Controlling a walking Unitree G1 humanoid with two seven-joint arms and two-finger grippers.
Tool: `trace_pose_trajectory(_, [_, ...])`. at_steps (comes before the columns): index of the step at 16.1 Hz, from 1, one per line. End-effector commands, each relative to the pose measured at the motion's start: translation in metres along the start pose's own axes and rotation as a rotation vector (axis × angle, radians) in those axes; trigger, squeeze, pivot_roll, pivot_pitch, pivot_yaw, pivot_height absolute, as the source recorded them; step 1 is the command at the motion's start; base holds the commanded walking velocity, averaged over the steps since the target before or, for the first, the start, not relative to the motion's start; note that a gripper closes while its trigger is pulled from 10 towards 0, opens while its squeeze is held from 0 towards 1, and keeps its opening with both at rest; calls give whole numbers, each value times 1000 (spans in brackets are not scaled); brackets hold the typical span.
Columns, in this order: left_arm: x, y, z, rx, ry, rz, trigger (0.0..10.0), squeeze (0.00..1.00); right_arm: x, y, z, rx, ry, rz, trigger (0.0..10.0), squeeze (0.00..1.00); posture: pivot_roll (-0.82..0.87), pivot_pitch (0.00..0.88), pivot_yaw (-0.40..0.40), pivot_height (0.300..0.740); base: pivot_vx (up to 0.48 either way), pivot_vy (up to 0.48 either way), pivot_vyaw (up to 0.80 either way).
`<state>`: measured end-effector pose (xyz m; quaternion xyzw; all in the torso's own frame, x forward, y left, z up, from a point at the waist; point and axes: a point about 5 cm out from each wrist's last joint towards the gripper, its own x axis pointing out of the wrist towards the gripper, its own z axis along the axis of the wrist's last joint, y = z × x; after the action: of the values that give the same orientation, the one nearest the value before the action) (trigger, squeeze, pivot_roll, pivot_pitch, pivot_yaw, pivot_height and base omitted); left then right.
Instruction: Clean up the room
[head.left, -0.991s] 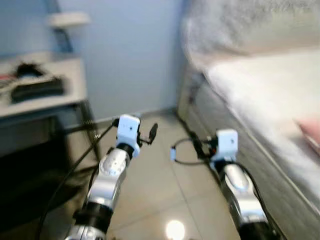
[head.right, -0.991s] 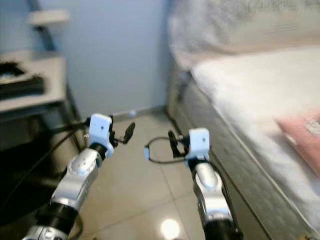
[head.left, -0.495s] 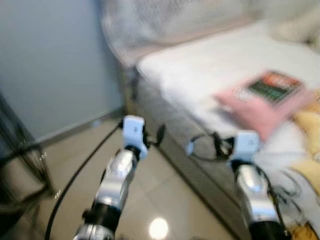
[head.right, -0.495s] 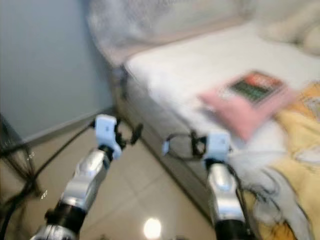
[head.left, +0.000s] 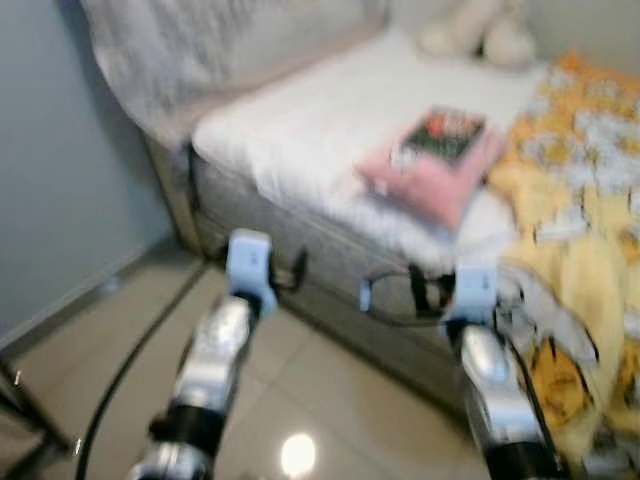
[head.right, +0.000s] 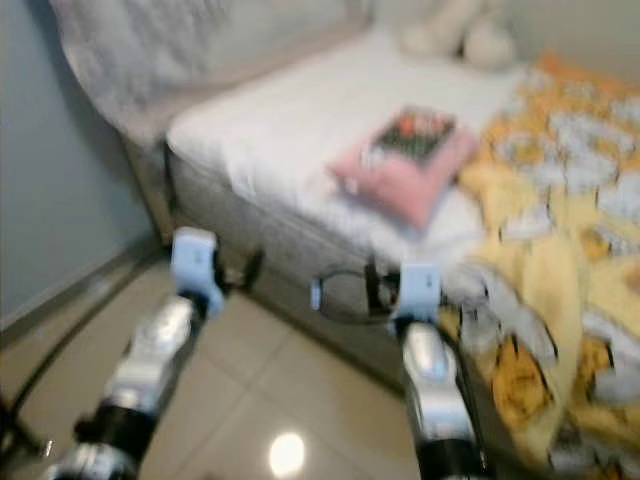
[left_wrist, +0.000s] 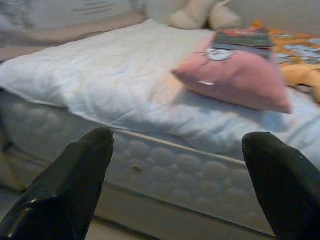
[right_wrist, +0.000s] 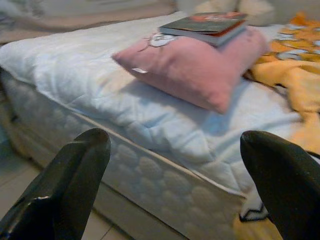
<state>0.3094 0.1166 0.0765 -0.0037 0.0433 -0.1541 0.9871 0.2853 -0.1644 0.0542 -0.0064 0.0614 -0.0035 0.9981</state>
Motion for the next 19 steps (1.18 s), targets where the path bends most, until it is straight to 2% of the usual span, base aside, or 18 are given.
trace_pose_trajectory(1, [2,4,6,13,-21,2,10000,0,0,1,3,-5,-18,0,10000,0,-7,0,-13,740,390,-277,-587])
trace_pose_trajectory(4, [1,4,5,25,-27,-12,10000,0,-1,1,5,-27,-41,-8,10000,0,-1,0,-12,740,418,-84,-604])
trace_pose_trajectory(5, [1,5,7,52,-39,-7,10000,0,-1,-8,7,-26,-54,-78,10000,0,-1,0,-12,740,450,0,-556])
trace_pose_trajectory(6, [1,7,9,100,-52,28,10000,0,1,-17,9,16,-59,-144,10000,0,3,0,-14,740,0,0,-525])
trace_pose_trajectory(7, [1,7,12,98,-77,32,10000,0,4,-24,14,54,-70,-182,10000,0,3,0,-10,740,0,0,-550])
trace_pose_trajectory(8, [1,7,15,76,-100,36,10000,729,5,-24,15,59,-74,-182,10000,129,2,0,-10,740,0,0,-563])
trace_pose_trajectory(9, [1,6,15,45,-103,24,10000,1000,5,-22,16,55,-85,-160,10000,957,4,0,-12,740,0,0,-613])
trace_pose_trajectory(10, [2,7,12,66,-83,36,10000,1000,4,-17,12,31,-72,-129,10000,1000,2,0,-13,740,0,0,-738])
trace_pose_trajectory(12, [2,8,11,59,-77,45,10000,1000,3,-14,8,-9,-55,-109,10000,1000,4,0,-18,740,0,0,-750])
trace_pose_trajectory(13, [2,7,11,45,-85,36,10000,0,3,-10,7,-40,-56,-79,10000,0,4,0,-22,740,0,0,0])
trace_pose_trajectory(14, [2,6,10,48,-85,36,10000,0,3,-8,7,-41,-55,-72,10000,0,4,0,-23,740,0,0,0])
trace_pose_trajectory(15, [0,9,11,23,-113,74,10000,1000,4,-5,9,-36,-62,-51,10000,0,1,0,-24,740,0,-420,0])
trace_pose_trajectory(17, [0,11,9,14,-98,101,10000,1000,5,-3,10,-23,-70,-42,10000,0,-2,0,-23,740,289,-377,0])
trace_pose_trajectory(19, [-2,15,7,-24,-100,159,10000,1000,4,-1,9,-22,-67,-34,10000,0,-2,0,-24,740,0,0,0])
